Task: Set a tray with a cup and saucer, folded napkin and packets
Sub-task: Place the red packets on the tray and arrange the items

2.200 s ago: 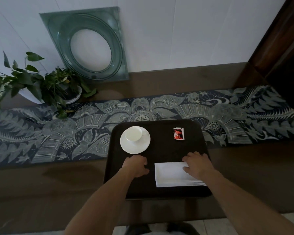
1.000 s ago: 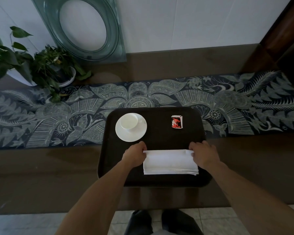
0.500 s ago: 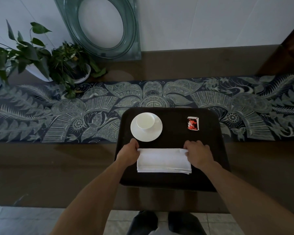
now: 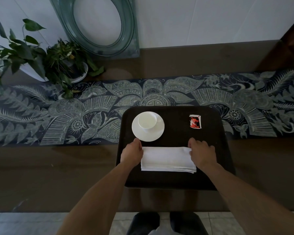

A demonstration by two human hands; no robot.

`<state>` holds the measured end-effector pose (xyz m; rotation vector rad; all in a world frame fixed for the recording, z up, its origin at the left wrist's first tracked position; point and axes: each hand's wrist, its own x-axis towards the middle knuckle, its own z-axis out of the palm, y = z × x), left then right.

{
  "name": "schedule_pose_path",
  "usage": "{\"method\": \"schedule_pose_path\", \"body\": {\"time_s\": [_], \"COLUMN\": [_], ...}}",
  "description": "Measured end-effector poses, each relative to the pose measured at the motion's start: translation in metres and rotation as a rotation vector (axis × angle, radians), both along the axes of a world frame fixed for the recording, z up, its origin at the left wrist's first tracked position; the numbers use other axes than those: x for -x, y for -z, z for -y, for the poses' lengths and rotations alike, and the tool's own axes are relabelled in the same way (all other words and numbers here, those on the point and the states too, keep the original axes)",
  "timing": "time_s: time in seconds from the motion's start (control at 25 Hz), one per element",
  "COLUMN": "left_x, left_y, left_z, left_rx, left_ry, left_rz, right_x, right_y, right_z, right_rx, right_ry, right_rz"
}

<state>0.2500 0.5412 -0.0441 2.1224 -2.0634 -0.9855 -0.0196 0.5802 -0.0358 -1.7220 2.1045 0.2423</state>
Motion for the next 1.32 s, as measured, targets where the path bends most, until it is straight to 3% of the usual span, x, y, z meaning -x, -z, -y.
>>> {"method": "schedule_pose_path", "body": {"time_s": [0.12,0.24,0.4,0.56,0.88,1.32], "left_x": [0.001,0.000,-0.015,-0.028,-0.028,-0.028], "left_y": [0.001,0.001,0.005,0.010,0.011,0.010], "left_z": [-0.004,-0.015,-0.040,-0.060,-0.056,-0.063], "left_rx": [0.015,0.170,0.334,0.347,0.382,0.393], "left_ry": [-0.036,-0.009,0.325,0.529,0.613,0.561], "left_rz": [-0.012,-0.029,-0.017,0.038,0.055,0.019], "right_x": [-0.003,-0.010,-0.013,0.000,0.001,-0.003], "right_y": [0.003,0.006,0.008,0.016,0.022,0.020], "right_z": [-0.010,-0.029,-0.061,-0.087,-0.085,-0.082], "right_rx": [0.102,0.257,0.288,0.212,0.176,0.129], "right_ry": [0.056,0.019,-0.266,-0.420,-0.329,-0.364], "right_rz": [0.003,-0.014,0.085,-0.028,-0.024,-0.021]}}
